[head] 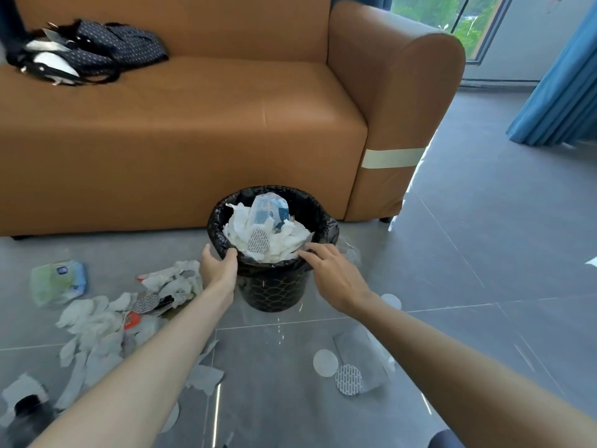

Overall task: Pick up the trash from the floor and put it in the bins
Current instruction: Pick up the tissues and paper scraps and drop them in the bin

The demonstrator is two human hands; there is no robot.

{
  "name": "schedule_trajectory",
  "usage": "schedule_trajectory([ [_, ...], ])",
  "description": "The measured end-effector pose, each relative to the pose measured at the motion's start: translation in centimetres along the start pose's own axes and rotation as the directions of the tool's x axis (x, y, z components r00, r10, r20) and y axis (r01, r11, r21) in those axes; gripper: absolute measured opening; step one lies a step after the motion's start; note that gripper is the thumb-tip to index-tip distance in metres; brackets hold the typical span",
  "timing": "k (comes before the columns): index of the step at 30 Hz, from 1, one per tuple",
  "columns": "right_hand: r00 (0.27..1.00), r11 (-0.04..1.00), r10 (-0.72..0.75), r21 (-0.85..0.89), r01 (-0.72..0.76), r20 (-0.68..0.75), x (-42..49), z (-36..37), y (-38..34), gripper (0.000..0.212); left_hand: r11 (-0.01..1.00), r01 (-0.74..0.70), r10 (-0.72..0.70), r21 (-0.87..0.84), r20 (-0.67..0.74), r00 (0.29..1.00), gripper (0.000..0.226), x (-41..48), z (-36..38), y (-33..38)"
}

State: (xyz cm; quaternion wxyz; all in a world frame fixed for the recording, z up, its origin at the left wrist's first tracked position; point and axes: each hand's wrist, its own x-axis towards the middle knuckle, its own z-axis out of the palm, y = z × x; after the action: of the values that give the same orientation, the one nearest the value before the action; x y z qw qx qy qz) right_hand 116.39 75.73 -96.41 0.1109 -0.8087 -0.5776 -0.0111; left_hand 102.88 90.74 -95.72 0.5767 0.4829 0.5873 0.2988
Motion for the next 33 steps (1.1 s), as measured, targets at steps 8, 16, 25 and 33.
schedule_trajectory([
  [8, 0.942, 0.959, 0.284, -0.056, -0.279, 0.177, -3.5, -1.0, 5.1, 0.043, 0.522, -0.681, 0.571, 0.513, 0.384, 0.726, 0.044, -3.3, 3.2, -0.3],
  [16, 0.863, 0.908, 0.413, -0.062, -0.414, 0.292, -1.0, 0.9, 9.3, 0.047, -0.134, -0.826, 0.348, 0.548, 0.806, 0.479, 0.056, -1.1, 9.3, -1.7],
  [25, 0.771, 0.837, 0.498, 0.011, -0.547, 0.398, 3.3, 9.9, 13.8, 0.056, -0.236, -0.845, 0.404, 0.480, 0.839, 0.364, 0.054, 5.1, 10.0, -1.2],
  [33, 0.756, 0.816, 0.508, 0.050, -0.576, 0.414, 8.5, 16.4, 15.2, 0.060, -0.333, -0.822, 0.446, 0.461, 0.845, 0.294, 0.057, 9.9, 8.6, 0.2],
])
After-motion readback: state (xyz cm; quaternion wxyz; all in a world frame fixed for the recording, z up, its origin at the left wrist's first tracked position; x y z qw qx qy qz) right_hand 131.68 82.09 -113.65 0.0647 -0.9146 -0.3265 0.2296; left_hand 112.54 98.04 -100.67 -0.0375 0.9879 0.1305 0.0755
